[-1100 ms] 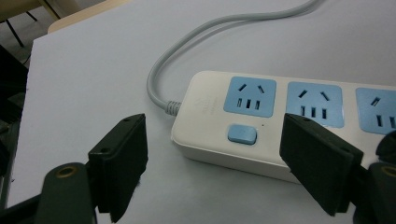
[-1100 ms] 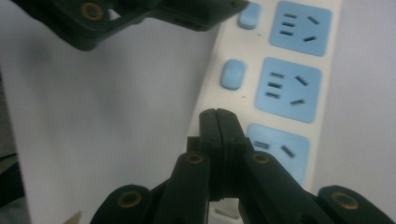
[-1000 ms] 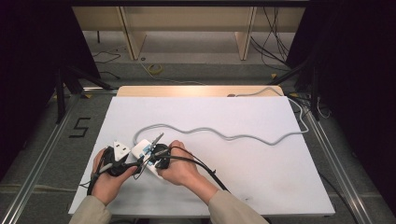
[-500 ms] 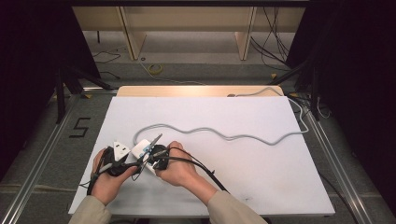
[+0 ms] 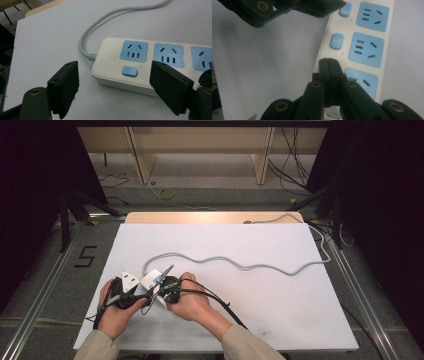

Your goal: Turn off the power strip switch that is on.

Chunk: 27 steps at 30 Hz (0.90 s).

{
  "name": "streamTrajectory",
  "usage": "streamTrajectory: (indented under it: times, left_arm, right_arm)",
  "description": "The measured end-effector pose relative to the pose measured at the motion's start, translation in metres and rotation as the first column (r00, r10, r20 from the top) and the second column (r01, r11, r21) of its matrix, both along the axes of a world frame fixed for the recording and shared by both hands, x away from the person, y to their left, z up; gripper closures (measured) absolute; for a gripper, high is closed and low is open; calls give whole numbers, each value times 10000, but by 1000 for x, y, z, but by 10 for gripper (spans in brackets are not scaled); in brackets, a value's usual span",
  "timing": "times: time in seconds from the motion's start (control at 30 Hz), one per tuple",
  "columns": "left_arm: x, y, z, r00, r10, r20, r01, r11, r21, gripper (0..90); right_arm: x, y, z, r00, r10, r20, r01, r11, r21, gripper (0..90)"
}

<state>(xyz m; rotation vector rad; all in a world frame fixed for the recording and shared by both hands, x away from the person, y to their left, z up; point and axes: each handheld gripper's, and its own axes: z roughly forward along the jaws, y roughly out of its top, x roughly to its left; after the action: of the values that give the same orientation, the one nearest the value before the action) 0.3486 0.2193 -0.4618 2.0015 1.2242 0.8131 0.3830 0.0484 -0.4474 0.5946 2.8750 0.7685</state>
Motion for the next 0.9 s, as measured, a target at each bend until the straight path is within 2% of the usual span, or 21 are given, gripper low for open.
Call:
streamTrajectory:
  times: [0.23,0.37,0.43,0.5,0.6,0.8,0.9]
  left_arm:
    - [0,0,-1,10000,-2,0,2,10000,5,235]
    - [0,-1,-1,10000,-11,12,11,10000,-2,234]
    - [0,-1,-1,10000,-27,-7,27,10000,28,235]
    - [0,-1,-1,10000,-55,-27,55,10000,34,234]
    - [-1,-1,-1,10000,-64,-27,64,10000,16,234]
    - [-2,-3,-1,9999,-126,-20,126,9999,34,234]
    - [-3,-3,-1,9999,-138,-19,138,9999,-10,234]
  right_arm:
    - [0,-3,-1,10000,15,18,-16,9998,190,900]
    - [0,-5,-2,9999,1,-140,4,9993,384,900]
    - [0,-6,1,9998,-38,-196,51,9978,660,900]
    - [0,-9,3,9999,14,-144,-5,9983,582,900]
    - [1,-19,7,9999,-149,27,145,9948,1010,900]
    - [9,-48,17,9983,-505,303,468,9926,1122,840]
    - [10,-64,19,9968,-747,301,702,9892,1288,800]
